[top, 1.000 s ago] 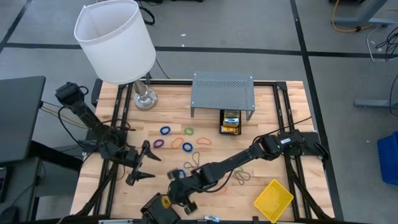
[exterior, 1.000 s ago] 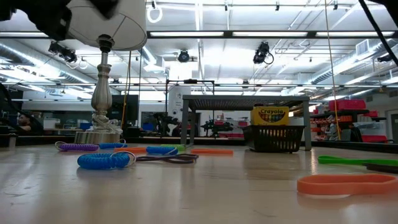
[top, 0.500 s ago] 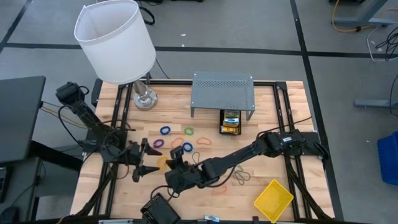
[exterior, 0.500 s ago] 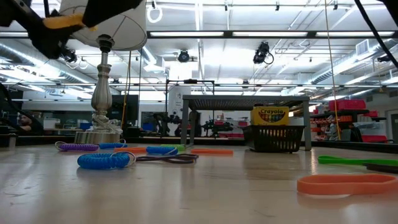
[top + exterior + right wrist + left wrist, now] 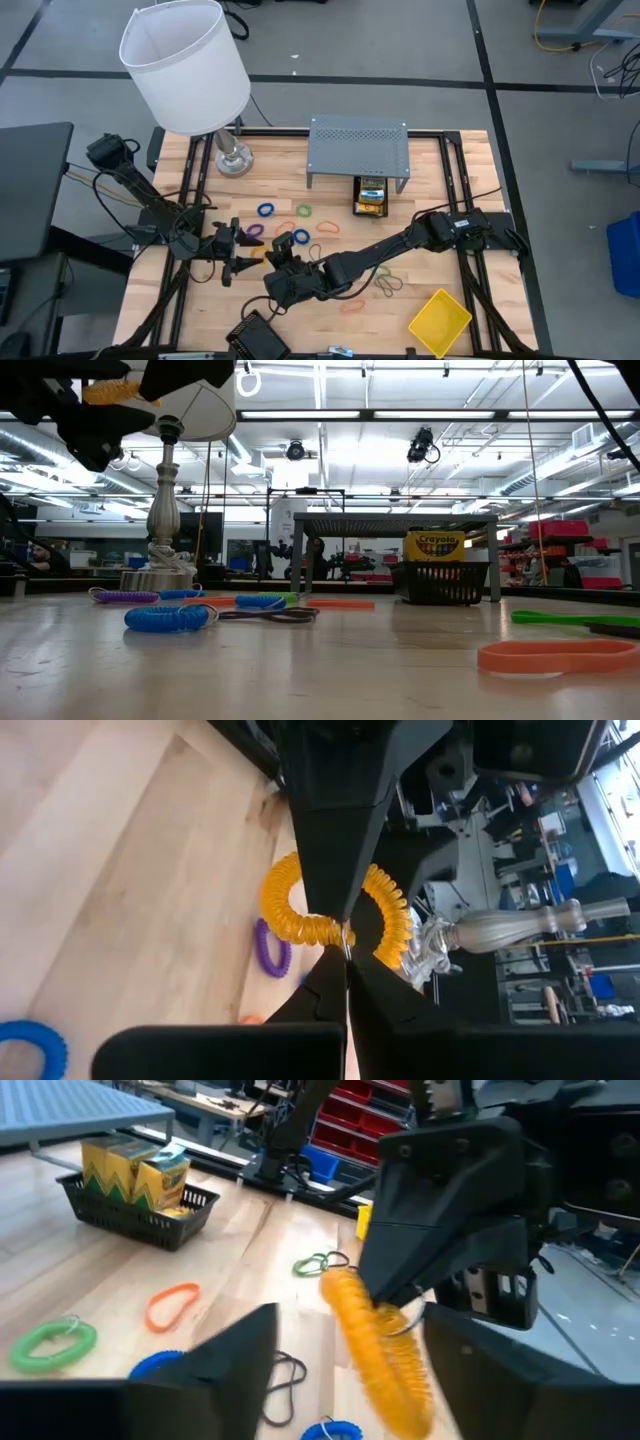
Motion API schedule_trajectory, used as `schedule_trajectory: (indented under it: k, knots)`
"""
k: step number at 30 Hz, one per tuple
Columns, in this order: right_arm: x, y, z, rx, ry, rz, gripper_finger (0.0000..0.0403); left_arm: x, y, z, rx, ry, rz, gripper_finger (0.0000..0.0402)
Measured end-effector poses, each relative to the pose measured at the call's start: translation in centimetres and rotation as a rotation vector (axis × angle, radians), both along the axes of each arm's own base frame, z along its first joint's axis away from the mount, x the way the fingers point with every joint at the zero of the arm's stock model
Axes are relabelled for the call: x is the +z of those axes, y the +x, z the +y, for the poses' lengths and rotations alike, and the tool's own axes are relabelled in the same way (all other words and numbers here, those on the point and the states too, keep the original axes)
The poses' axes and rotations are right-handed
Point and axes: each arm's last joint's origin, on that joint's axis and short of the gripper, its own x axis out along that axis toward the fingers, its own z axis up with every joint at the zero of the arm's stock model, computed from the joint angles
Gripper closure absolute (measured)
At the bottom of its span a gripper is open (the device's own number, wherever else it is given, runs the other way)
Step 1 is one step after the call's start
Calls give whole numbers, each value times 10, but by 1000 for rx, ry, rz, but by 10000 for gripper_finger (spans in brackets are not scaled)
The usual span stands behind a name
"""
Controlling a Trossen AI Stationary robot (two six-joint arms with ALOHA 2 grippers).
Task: Pick & Place Office Desk Supplies
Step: Put the yellow spring keychain into the bottom black bin
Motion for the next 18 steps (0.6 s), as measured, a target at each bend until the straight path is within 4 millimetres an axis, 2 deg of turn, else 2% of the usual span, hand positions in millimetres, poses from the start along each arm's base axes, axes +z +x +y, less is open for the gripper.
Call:
schedule_trajectory:
  k: [2,6,7,12,18]
  knots:
    - [0,0,-1,-6,-6,4,403,0,0,0,12,19,-2,226]
    - [-1,-1,0,4,-2,11,403,0,0,2,48,79,0,364]
    - [-1,-1,1,8,3,10,403,0,0,2,62,91,0,376]
    - [-2,-3,6,44,22,29,377,0,0,2,57,144,3,377]
    - [-3,-11,25,173,198,77,302,-3,-1,2,58,171,23,377]
